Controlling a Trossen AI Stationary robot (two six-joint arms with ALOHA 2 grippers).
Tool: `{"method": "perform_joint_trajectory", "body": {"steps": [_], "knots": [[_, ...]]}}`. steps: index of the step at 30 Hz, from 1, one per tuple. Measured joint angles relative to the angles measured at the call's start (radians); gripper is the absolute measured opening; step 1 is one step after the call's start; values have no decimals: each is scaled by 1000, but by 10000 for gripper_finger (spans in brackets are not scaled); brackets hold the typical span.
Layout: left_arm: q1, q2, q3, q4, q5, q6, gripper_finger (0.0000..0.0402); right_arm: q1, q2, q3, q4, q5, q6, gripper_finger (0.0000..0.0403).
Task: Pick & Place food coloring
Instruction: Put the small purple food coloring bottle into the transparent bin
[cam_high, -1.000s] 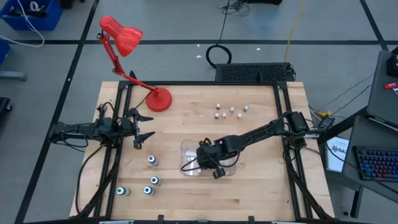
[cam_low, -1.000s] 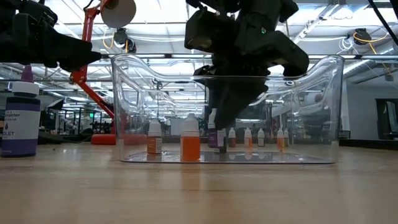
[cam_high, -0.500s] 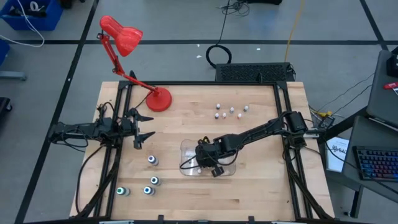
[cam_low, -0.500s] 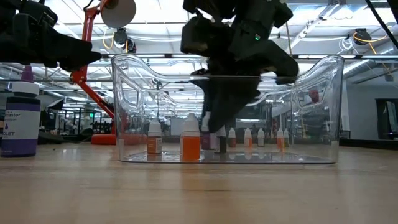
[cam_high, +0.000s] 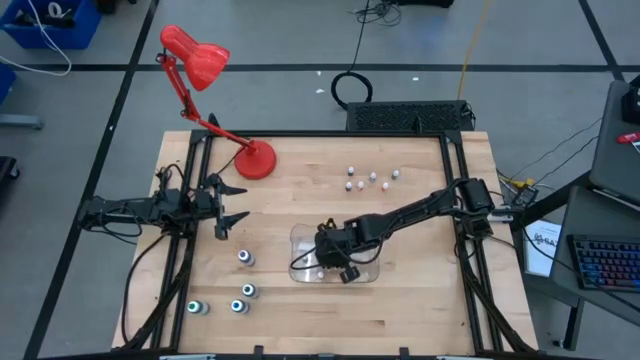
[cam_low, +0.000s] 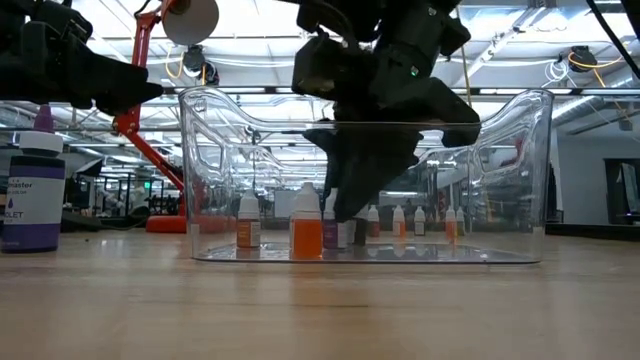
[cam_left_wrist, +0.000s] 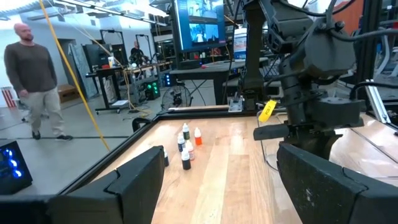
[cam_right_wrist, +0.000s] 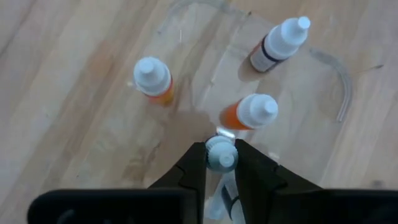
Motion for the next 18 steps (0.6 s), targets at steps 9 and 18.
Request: {"method": "perform_joint_trajectory", "body": {"steps": [9,18], "knots": [[0,0,0,0,0,0,306,3,0,-10,28,0,5,79],[0,0,0,0,0,0,306,11,-2,-10,44,1,27,83]]}}
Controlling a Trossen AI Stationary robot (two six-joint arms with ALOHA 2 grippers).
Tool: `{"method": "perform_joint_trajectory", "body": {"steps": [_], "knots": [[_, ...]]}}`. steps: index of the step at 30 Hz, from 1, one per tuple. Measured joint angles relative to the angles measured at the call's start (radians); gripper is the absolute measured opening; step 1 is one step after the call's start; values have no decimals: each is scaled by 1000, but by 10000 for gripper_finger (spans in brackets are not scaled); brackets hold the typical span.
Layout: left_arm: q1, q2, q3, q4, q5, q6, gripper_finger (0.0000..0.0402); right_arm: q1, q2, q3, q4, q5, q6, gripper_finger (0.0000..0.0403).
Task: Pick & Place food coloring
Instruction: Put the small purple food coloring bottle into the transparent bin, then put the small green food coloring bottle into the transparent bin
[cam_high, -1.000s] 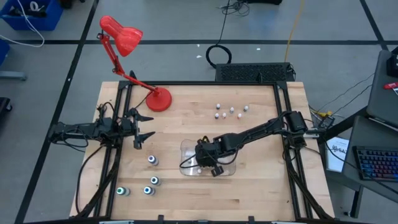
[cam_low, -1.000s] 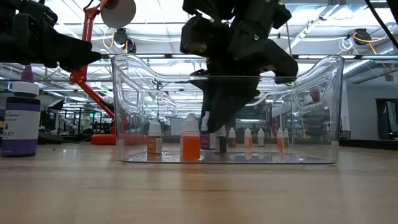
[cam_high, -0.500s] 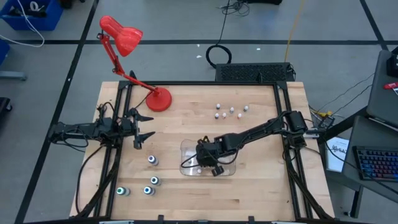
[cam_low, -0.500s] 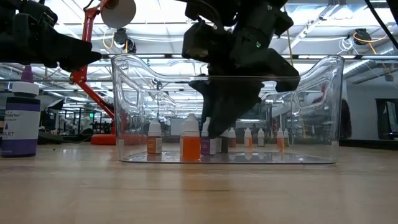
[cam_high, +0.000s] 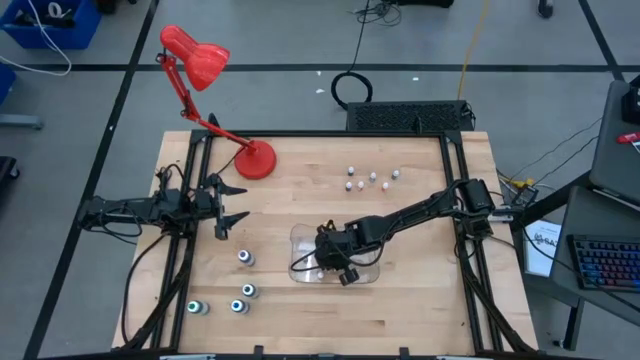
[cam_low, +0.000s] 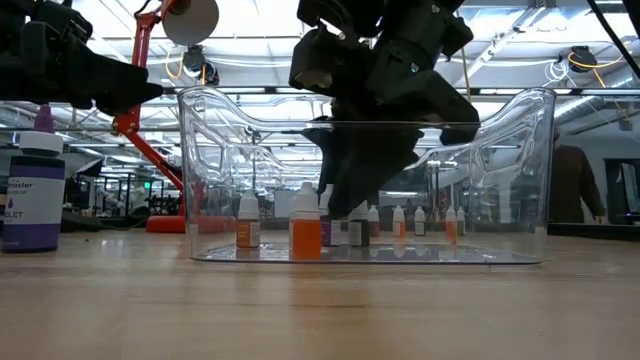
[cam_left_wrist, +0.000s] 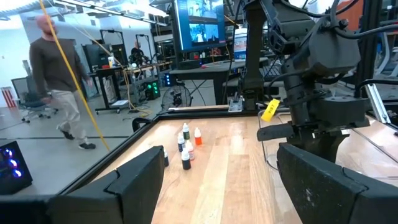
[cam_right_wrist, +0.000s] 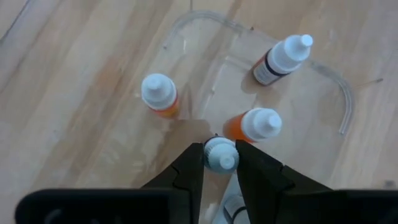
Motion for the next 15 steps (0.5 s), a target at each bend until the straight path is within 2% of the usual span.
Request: {"method": "perform_joint_trajectory", "body": {"steps": [6,15], "knots": [[0,0,0,0,0,0,306,0,-2,0,0,1,1,94],[0,0,0,0,0,0,306,0,-2,0,0,2,27,132]]}}
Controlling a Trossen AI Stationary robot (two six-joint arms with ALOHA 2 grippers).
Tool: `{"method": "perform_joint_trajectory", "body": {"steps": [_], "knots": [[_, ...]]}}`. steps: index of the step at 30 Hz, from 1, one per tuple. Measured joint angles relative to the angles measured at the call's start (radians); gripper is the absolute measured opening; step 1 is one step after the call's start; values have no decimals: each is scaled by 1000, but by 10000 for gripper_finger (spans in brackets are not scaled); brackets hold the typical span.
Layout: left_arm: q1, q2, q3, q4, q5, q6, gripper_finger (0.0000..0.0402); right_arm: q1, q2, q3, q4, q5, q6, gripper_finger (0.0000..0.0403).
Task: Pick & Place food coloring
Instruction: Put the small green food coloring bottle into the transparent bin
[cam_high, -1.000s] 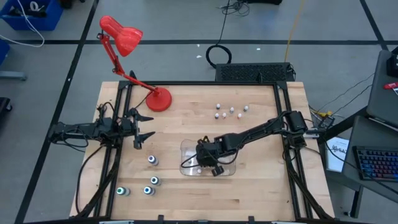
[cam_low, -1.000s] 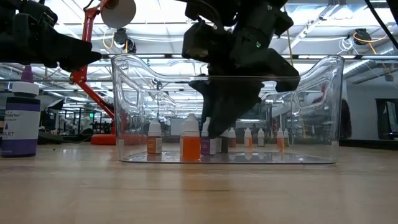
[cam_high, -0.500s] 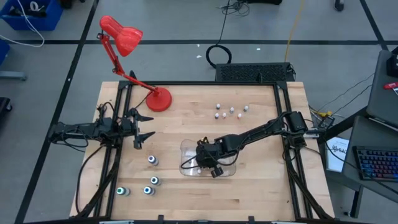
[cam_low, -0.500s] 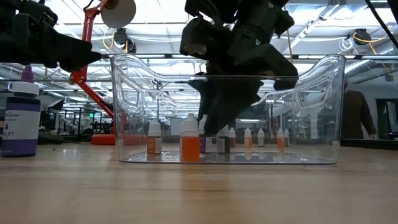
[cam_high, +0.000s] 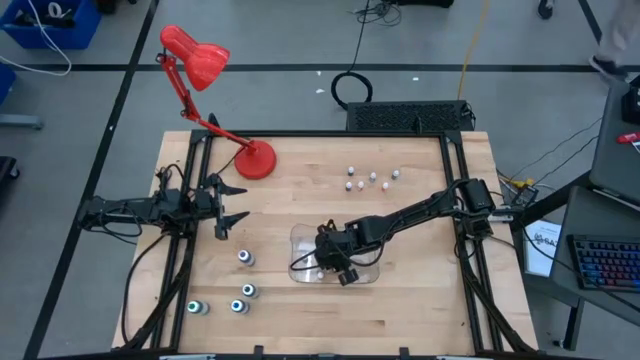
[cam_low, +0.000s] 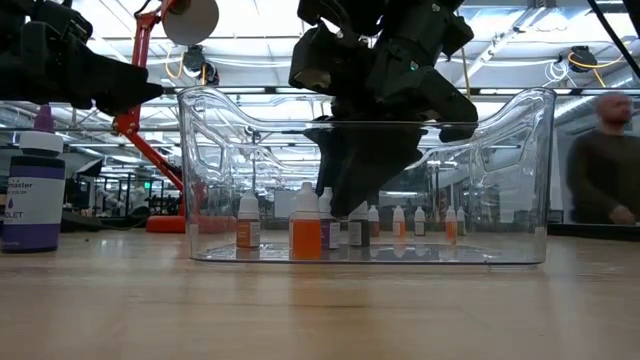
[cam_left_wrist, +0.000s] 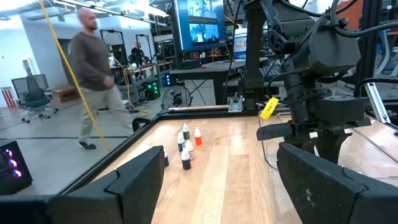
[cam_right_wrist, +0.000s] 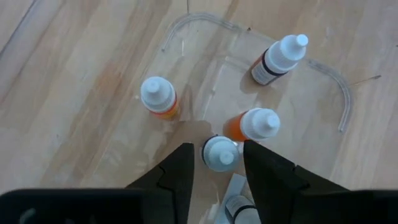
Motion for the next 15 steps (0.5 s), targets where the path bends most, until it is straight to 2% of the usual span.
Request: {"method": "perform_joint_trajectory", "body": {"steps": [8,15], "knots": [[0,0,0,0,0,0,306,0,-10,0,-5,1,27,157],[0,0,0,0,0,0,306,0,-85,-1,-40,5,53,166]]}}
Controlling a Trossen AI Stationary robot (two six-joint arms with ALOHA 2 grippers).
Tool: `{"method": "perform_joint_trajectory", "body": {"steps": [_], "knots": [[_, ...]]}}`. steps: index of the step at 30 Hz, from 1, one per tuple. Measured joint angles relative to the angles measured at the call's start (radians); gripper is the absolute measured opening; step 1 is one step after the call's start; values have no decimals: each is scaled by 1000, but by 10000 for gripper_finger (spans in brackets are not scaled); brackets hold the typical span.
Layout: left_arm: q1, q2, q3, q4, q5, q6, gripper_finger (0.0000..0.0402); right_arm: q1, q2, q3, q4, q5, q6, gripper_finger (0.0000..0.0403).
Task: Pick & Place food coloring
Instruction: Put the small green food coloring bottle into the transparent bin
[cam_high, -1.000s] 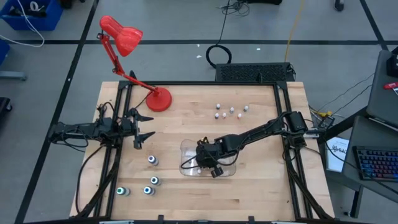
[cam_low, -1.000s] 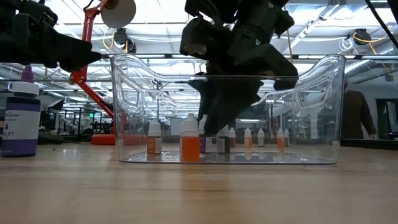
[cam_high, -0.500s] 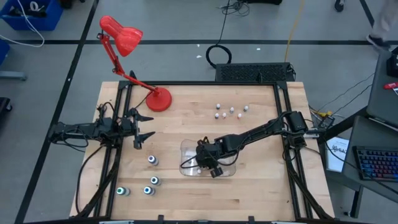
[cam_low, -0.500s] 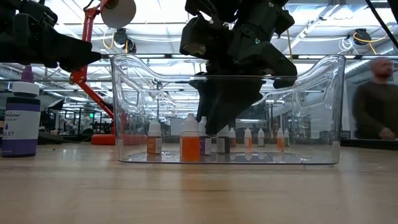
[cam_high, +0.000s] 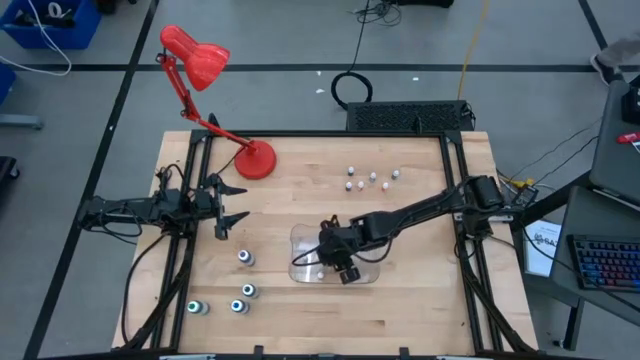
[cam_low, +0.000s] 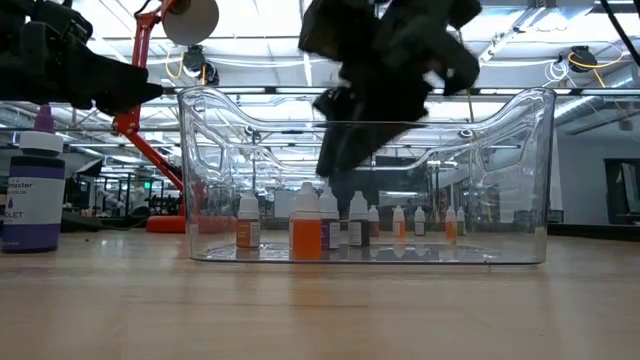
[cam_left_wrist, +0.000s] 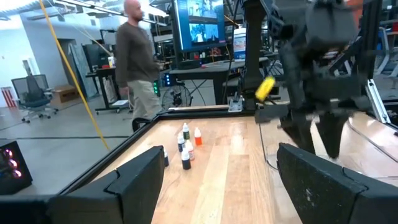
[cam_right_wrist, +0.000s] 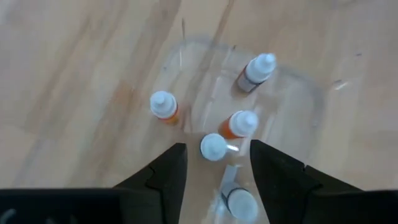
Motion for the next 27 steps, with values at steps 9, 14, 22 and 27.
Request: {"method": "perform_joint_trajectory", "body": {"steps": [9,14,22,27], "knots": [[0,0,0,0,0,0,306,-2,-252,0,-187,186,48,166],[0,0,0,0,0,0,306,-4,-420,0,-326,447,111,158],[0,0,0,0,0,0,306,-146,-579,1,-575,584,343,160],[0,0,0,0,0,0,306,-363,-589,0,-772,577,439,168]]}}
